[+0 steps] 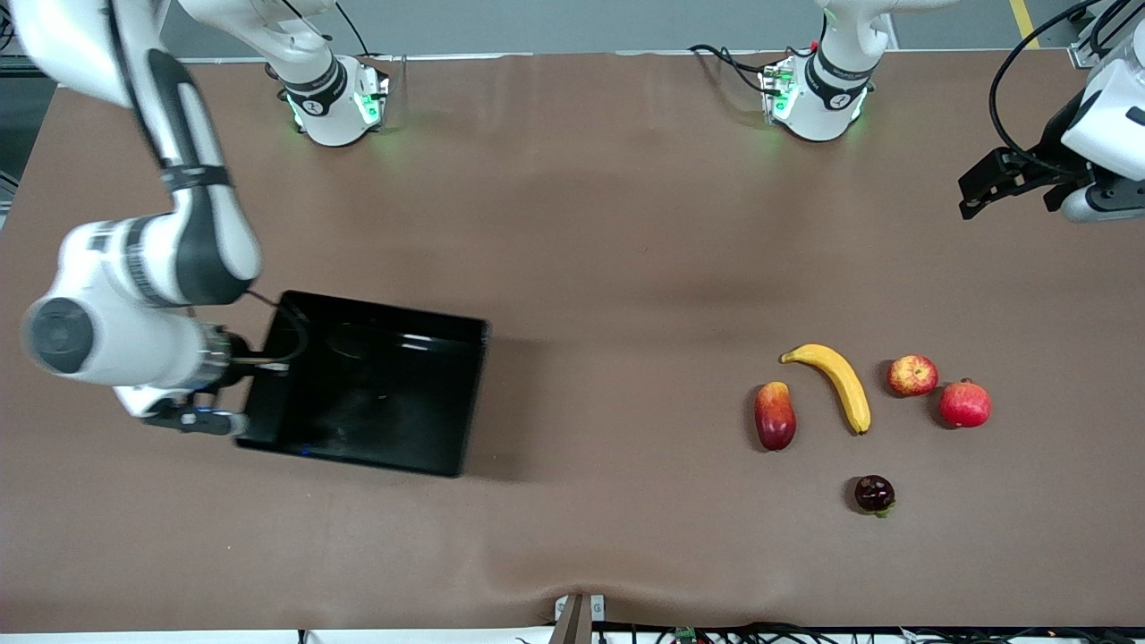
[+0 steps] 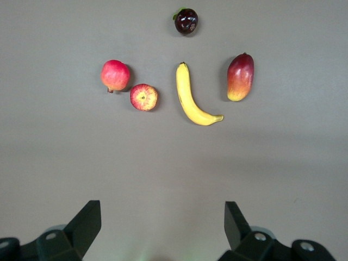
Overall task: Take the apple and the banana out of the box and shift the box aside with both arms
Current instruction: 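Drag the black tray toward the right arm's base with the right gripper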
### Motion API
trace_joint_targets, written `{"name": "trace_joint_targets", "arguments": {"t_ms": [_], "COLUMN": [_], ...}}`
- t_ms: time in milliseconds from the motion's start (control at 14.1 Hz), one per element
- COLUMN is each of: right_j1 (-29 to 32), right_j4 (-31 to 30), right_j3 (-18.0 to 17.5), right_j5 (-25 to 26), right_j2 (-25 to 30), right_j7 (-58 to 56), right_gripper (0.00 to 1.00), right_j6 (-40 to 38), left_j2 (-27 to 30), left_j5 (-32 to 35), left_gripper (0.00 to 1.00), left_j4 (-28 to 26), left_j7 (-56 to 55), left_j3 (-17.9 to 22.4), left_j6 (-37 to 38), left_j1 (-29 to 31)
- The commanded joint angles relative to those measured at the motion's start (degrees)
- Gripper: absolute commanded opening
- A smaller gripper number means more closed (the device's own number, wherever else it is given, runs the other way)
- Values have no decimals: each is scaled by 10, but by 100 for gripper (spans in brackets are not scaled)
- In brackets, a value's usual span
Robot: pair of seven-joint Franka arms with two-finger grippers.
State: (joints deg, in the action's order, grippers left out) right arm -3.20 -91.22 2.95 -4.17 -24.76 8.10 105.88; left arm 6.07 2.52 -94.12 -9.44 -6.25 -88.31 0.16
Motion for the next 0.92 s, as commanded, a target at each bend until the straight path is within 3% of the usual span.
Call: {"name": "trace_joint_targets", "arguments": {"t_ms": [0,427,854], "right_j1": [79,196,249], "right_j4": [-36,-36,-32], "right_j3": [-15,-15,-16], "right_j5": [-1,-3,-11], "right_j2": [25,-24,-101], "right_j7": [-87,-242,-295], "right_gripper": [0,0,0], "right_j6": [12,59,113], "left_j2": [18,29,25], "left_j5": [-10,-9,-22], "left_gripper": [100,100,100], "left_j4": [-14,10,38], "left_j7": [10,16,20], "left_j3": [5,5,5], "left_j6": [3,59,84], "left_j1": [5,36,39]}}
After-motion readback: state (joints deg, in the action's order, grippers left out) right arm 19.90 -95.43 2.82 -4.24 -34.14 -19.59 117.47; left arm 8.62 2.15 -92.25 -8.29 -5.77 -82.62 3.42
